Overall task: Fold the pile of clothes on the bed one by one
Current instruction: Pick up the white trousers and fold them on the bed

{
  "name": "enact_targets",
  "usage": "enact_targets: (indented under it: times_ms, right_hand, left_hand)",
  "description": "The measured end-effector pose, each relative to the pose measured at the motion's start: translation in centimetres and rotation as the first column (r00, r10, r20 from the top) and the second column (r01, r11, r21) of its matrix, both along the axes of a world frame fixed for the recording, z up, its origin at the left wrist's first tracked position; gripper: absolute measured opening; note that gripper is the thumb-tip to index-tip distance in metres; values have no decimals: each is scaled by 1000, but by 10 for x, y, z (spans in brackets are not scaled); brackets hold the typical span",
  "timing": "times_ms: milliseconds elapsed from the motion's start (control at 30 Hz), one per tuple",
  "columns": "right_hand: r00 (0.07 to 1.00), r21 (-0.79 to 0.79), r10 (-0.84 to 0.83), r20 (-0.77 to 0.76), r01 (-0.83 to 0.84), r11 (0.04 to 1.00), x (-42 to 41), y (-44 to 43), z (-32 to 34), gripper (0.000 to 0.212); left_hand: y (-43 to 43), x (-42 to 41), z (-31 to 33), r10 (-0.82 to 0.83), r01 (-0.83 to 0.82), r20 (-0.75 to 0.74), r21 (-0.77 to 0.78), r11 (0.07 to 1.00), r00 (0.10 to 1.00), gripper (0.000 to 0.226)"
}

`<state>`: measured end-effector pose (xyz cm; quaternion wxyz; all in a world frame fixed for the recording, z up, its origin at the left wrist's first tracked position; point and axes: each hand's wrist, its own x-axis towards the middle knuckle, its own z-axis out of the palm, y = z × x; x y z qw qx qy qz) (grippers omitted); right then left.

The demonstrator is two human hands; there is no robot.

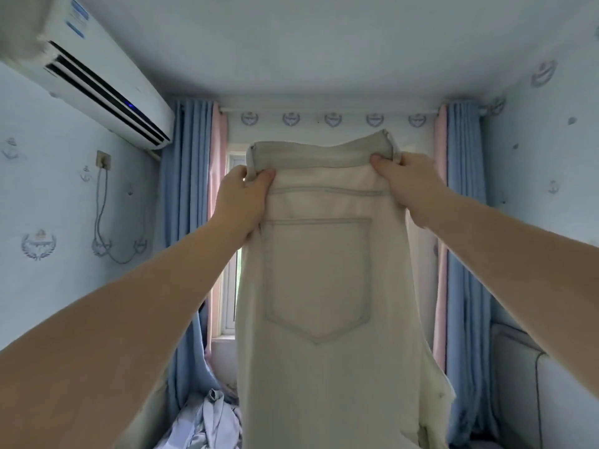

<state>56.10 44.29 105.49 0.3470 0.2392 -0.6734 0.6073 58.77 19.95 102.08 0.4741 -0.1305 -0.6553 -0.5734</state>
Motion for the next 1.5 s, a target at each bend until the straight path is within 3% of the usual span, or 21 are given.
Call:
enact_targets:
  times_ms: [300, 567, 667, 833, 967, 1067, 1133, 1267, 1367, 1400, 1500]
  right_hand:
    - [999, 20, -32, 24, 32, 999, 16, 20, -8, 38]
    - [975, 79, -63, 215, 47, 996, -109, -7, -86, 53]
    - [948, 107, -70, 310, 38, 994, -177, -25, -133, 45]
    - [860, 214, -139, 491, 36, 976, -300, -60, -244, 43]
    - [739, 342, -225, 635, -8, 940, -398, -91, -372, 35]
    - [627, 427, -327, 707, -9, 904, -466, -112, -488, 51]
    - [557, 432, -363, 747, 8, 902, -501, -126, -563, 61]
    - [445, 361, -322, 836, -3, 933, -557, -152, -681, 37]
    - [397, 180, -153, 905, -32, 983, -597, -170, -744, 12]
    - [394, 124, -84, 915, -78, 989, -606, -177, -757, 18]
    - [345, 6, 74, 936, -227, 974, -614, -180, -806, 82]
  left_hand:
    - [21, 4, -14, -12, 12, 68, -5, 1000, 998, 36]
    - [-11, -105, -98, -24, 25, 225, 0, 1000, 974, 30]
    - [-30, -169, -144, -17, 20, 312, -7, 1000, 950, 34]
    - [-72, -289, -258, -64, 60, 483, 25, 998, 873, 17]
    - [-106, -380, -387, -77, 83, 644, 21, 996, 761, 37]
    - [-130, -441, -502, -66, 98, 755, 2, 995, 652, 15]
    - [-145, -477, -577, -45, 85, 812, -6, 996, 583, 12]
    - [-160, -540, -698, 4, 28, 870, -20, 999, 492, 17]
    - [-161, -585, -761, -66, -3, 868, 77, 997, 492, 14]
    - [-160, -595, -777, -127, 27, 867, 130, 991, 482, 31]
    - [-158, -607, -828, -151, 174, 903, 86, 981, 402, 81]
